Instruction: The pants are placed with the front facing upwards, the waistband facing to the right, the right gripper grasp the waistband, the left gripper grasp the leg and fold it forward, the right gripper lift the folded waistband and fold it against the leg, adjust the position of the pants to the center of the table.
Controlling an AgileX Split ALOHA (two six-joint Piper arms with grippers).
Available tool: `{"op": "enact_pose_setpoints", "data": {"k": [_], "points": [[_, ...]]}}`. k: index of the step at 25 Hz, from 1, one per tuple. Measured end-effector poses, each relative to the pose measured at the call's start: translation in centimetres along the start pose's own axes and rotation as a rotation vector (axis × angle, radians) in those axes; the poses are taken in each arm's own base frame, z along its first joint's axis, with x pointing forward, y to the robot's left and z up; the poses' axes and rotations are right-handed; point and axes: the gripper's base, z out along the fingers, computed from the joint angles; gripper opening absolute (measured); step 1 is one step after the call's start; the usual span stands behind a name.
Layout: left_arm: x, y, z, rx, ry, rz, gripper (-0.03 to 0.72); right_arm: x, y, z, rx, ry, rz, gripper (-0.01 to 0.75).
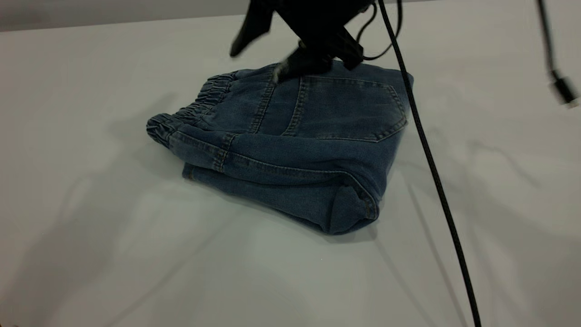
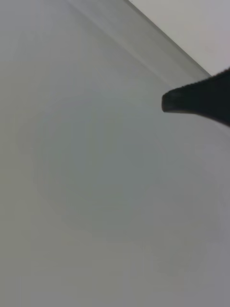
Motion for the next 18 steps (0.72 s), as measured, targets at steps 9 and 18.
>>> {"op": "enact_pose_setpoints", "data": {"k": [9,18], "points": [[0.0,0.0,0.0,0.0,-0.002,0.0,0.442,0.1,-1.8,-0.3,0.263,0.025,0.017,0.416],[0.0,0.0,0.0,0.0,-0.002,0.0,0.442,-1.9,0.1,-2.5,0.443,0.122,-0.158,0.413]]}}
